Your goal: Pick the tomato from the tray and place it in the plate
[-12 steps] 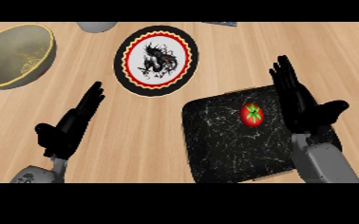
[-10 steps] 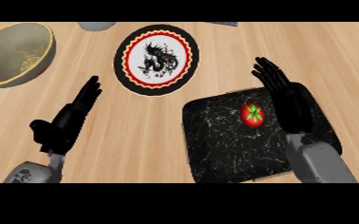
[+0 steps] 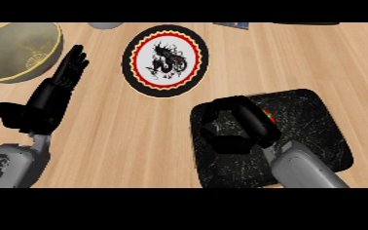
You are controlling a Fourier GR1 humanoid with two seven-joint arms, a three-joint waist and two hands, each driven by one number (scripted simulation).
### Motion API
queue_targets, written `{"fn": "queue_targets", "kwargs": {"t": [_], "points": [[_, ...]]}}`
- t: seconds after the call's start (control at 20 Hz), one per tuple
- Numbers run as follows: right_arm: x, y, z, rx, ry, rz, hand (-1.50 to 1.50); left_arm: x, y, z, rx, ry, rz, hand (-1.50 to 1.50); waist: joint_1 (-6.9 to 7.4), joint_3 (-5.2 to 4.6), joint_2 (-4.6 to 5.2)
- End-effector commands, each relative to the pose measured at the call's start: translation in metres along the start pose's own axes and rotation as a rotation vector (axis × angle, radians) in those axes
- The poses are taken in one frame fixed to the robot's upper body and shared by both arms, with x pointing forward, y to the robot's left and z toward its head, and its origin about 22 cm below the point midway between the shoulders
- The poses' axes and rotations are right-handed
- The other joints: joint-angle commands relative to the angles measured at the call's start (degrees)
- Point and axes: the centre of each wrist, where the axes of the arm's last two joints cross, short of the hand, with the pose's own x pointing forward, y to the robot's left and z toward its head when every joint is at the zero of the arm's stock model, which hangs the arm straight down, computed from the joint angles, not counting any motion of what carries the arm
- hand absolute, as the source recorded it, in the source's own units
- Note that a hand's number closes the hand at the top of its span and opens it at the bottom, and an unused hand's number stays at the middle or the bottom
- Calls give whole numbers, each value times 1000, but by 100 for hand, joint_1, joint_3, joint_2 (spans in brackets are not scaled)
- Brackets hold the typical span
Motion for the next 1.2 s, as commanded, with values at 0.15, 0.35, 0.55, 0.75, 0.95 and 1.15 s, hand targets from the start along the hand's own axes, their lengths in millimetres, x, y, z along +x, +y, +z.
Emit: {"fn": "queue_targets", "kwargs": {"t": [0.15, 0.35, 0.55, 0.75, 0.95, 1.15], "points": [[-24, 72, 21, -147, -71, -216, -150, 23, 21, -15, 52, -34, -14, 0, -159, 41, 133], [-1, 36, 24, -184, -181, -198, -150, 30, 10, -5, 54, -30, 6, 0, -180, 34, 104], [28, -29, 22, -177, -188, -24, -150, 26, 10, -12, 38, -7, -12, 0, -238, 29, 94], [59, -64, 19, -112, -16, 206, -150, 28, 9, -11, 53, -14, -11, 0, -258, 12, 55], [67, -82, 28, 18, 213, 418, -150, 23, 17, -4, 56, -2, -9, 0, -267, -1, 20], [82, -97, 19, 174, 374, 577, -150, 34, 10, -14, 32, -19, -1, 0, -178, 10, 71]]}}
